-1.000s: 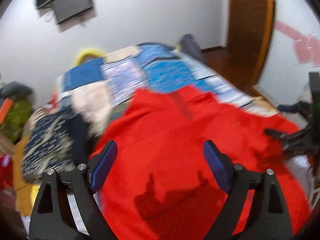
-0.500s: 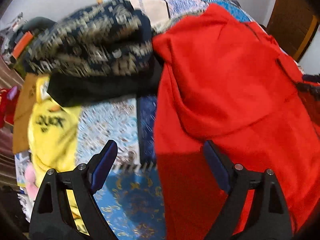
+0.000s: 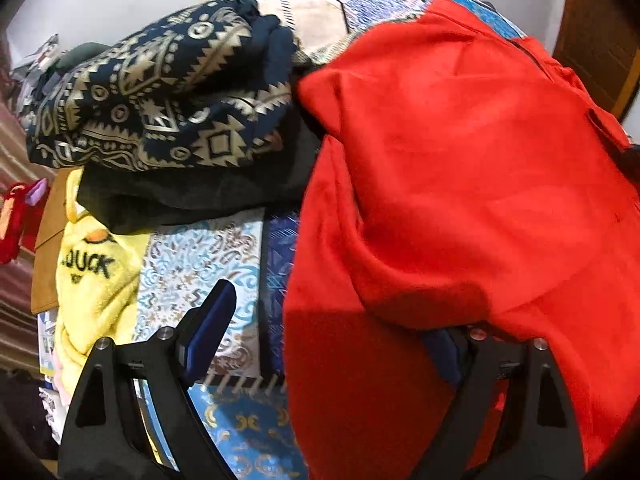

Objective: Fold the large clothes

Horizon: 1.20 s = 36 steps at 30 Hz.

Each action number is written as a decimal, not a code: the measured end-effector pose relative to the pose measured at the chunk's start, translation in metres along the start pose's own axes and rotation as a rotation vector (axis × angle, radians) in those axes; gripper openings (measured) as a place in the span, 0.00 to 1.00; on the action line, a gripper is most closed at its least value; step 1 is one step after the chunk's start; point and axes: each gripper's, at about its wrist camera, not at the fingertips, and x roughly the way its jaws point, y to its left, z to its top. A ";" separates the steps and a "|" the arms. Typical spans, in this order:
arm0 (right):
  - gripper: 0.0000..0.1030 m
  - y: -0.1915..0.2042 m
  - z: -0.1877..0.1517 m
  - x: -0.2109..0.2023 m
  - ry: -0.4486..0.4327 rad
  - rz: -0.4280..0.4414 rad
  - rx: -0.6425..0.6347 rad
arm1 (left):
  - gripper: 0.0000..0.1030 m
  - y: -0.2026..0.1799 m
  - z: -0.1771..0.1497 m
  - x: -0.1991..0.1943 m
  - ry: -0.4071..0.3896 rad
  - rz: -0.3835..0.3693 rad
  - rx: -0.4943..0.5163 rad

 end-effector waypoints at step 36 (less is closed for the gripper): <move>0.07 -0.125 -0.061 -0.048 -0.063 0.081 0.472 | 0.85 0.017 -0.004 -0.064 -0.142 0.004 0.017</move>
